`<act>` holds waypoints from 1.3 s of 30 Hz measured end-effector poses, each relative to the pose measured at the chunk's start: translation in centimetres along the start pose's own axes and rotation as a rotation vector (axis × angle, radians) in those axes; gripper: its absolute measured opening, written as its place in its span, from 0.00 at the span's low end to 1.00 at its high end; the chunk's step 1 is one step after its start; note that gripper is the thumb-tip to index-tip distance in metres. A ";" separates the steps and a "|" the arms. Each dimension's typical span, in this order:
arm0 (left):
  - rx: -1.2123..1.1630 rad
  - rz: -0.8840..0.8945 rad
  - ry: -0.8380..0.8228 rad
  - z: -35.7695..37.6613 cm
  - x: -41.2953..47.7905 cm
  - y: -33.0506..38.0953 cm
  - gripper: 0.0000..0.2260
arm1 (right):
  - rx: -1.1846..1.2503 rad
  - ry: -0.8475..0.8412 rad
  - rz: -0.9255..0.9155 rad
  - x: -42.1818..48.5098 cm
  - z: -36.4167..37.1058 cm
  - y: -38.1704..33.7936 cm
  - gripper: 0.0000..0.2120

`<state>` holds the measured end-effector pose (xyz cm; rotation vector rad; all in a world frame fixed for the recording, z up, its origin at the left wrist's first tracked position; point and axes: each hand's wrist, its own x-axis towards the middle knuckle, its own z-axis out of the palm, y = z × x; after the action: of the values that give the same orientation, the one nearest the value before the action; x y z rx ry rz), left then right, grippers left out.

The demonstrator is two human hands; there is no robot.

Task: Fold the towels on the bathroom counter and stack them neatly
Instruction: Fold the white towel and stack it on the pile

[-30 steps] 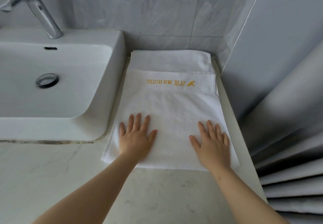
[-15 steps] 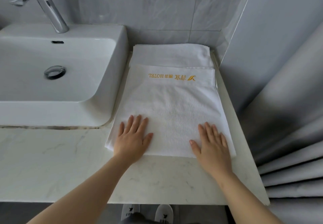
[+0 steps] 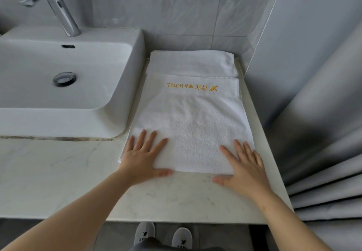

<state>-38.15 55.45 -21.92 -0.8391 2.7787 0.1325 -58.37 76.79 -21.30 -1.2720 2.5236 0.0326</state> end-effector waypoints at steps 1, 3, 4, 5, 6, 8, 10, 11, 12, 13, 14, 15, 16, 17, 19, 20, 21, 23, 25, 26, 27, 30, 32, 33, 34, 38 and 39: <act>0.015 0.015 -0.007 0.1 0.0 -0.1 0.51 | -0.001 0.002 -0.013 0.0 0.0 0.0 0.59; 0.033 0.022 0.010 0.5 0.1 -0.3 0.49 | 0.003 0.039 -0.005 -0.1 0.1 -0.1 0.57; 0.042 0.021 0.053 0.6 0.0 -0.3 0.46 | 0.002 0.065 0.010 -0.2 0.3 -0.2 0.56; 0.050 0.019 0.093 0.5 -0.2 -0.1 0.43 | 0.002 0.096 0.020 -0.3 0.3 -0.3 0.55; 0.049 0.013 0.140 0.4 -0.4 0.1 0.38 | 0.002 0.117 0.027 -0.5 0.5 -0.4 0.54; 0.011 0.024 0.183 0.6 -0.7 0.1 0.26 | 0.017 0.170 0.029 -0.7 0.7 -0.5 0.49; -0.036 0.047 0.211 0.8 -0.9 -0.1 0.24 | 0.074 0.309 0.020 -0.9 1.2 -0.3 0.36; -0.043 0.061 0.237 0.8 -1.0 -0.4 0.23 | 0.101 0.378 0.012 -1.0 1.5 -0.1 0.30; -0.042 0.084 0.281 1.1 -1.0 -0.7 0.23 | 0.111 0.449 0.001 -1.0 2.0 0.2 0.27; -0.045 0.105 0.309 1.1 -1.1 -1.1 0.22 | 0.119 0.490 -0.004 -1.0 2.3 0.4 0.24; -0.050 0.130 0.353 1.1 -1.2 -1.4 0.21 | 0.123 0.539 -0.009 -1.0 2.5 0.5 0.21; -0.061 0.140 0.399 0.9 -1.4 -1.7 0.20 | 0.133 0.576 -0.011 -1.0 2.5 0.5 0.18; -0.071 0.144 0.460 0.8 -1.6 -2.0 0.18 | 0.148 0.595 -0.011 -1.0 2.7 0.6 0.17; -0.093 0.137 0.506 0.6 -1.7 -2.3 0.17 | 0.166 0.597 -0.011 -1.0 2.6 0.6 0.17; -0.153 0.115 0.561 0.2 -2.0 -2.6 0.17 | 0.192 0.620 -0.012 -1.0 2.4 0.6 0.17; -0.183 0.093 0.571 0.1 -2.1 -2.7 0.17 | 0.195 0.642 -0.012 -1.1 2.5 0.6 0.18; -0.215 0.064 0.568 0.1 -2.2 -2.8 0.17 | 0.194 0.661 -0.007 -1.1 2.4 0.6 0.18; -0.271 -0.001 0.567 0.0 -2.4 -3.0 0.16 | 0.201 0.682 0.008 -1.3 2.3 0.7 0.19; -0.290 -0.032 0.557 0.1 -2.8 -3.2 0.17 | 0.231 0.676 0.017 -1.6 2.2 1.2 0.19; -0.305 -0.042 0.544 0.1 -3.0 -3.4 0.17 | 0.240 0.675 0.009 -1.8 2.1 1.5 0.19; -0.332 -0.067 0.521 0.0 -3.3 -3.7 0.18 | 0.244 0.678 -0.007 -2.0 2.0 1.9 0.20; -0.516 -0.169 0.472 -0.4 -4.0 -4.6 0.16 | 0.256 0.663 -0.018 -2.7 1.3 2.9 0.21; -0.682 -0.224 0.483 -0.5 -4.3 -5.1 0.15 | 0.341 0.606 0.035 -2.9 0.8 3.0 0.19; -0.741 -0.250 0.471 -0.6 -4.3 -5.4 0.15 | 0.421 0.576 0.076 -2.9 0.7 3.0 0.17; -0.761 -0.247 0.454 -0.6 -4.3 -5.6 0.15 | 0.513 0.541 0.113 -2.9 0.7 3.0 0.16; -0.690 -0.090 0.293 -0.6 -4.4 -6.7 0.24 | 0.696 0.481 0.141 -2.8 0.3 3.3 0.16; -0.650 -0.070 0.262 -0.5 -4.4 -6.9 0.23 | 0.678 0.477 0.122 -2.8 0.3 3.4 0.16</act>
<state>-30.86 52.02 -20.42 -1.1595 2.9657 1.0219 -59.39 81.11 -21.14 -0.9089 2.6005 -1.1135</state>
